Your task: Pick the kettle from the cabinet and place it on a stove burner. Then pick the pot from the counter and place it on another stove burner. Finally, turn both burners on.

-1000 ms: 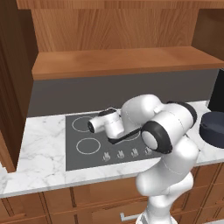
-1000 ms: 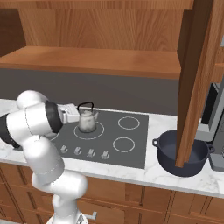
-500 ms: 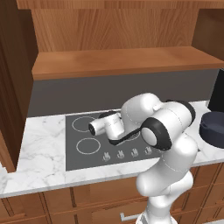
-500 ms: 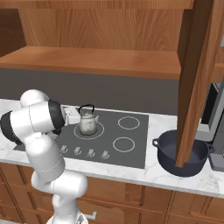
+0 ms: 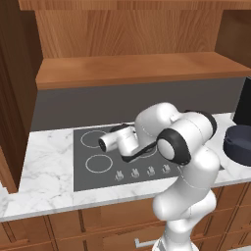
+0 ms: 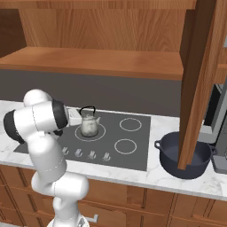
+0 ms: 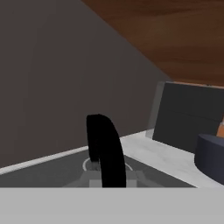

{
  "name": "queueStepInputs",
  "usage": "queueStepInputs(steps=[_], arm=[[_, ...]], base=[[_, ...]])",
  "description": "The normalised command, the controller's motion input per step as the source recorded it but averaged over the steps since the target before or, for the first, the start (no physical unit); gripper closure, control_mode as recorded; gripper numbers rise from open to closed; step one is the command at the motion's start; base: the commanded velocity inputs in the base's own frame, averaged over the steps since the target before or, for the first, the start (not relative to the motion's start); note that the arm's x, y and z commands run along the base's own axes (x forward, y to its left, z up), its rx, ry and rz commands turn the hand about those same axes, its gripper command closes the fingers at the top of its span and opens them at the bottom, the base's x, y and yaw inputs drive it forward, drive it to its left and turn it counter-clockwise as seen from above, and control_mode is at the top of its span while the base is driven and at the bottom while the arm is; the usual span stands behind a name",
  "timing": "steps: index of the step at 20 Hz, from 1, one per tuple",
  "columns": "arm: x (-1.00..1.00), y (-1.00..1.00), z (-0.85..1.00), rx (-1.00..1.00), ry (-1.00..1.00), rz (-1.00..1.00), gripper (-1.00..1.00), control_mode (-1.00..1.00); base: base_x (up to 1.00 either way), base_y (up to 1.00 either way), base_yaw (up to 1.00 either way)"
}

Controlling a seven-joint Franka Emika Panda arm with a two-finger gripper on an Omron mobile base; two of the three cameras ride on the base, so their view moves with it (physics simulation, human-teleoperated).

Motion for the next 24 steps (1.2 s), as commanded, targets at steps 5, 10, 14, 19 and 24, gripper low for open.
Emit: queueStepInputs(steps=[5, 10, 14, 19, 24], arm=[[0.03, 0.00, -0.34, 0.04, -0.11, 0.00, 1.00, -1.00], [0.00, -0.02, -0.32, 0.04, -0.09, 0.00, 1.00, -1.00], [-0.03, 0.00, -0.24, 0.06, -0.08, 0.00, -1.00, -1.00], [0.00, 0.00, -0.20, 0.08, -0.08, 0.00, -1.00, -1.00], [0.00, 0.00, -0.20, 0.08, -0.08, 0.00, -1.00, -1.00]], base=[[0.00, 0.00, 0.00], [0.00, 0.00, 0.00], [0.00, 0.00, 0.00], [0.00, 0.00, 0.00], [0.00, 0.00, 0.00]])
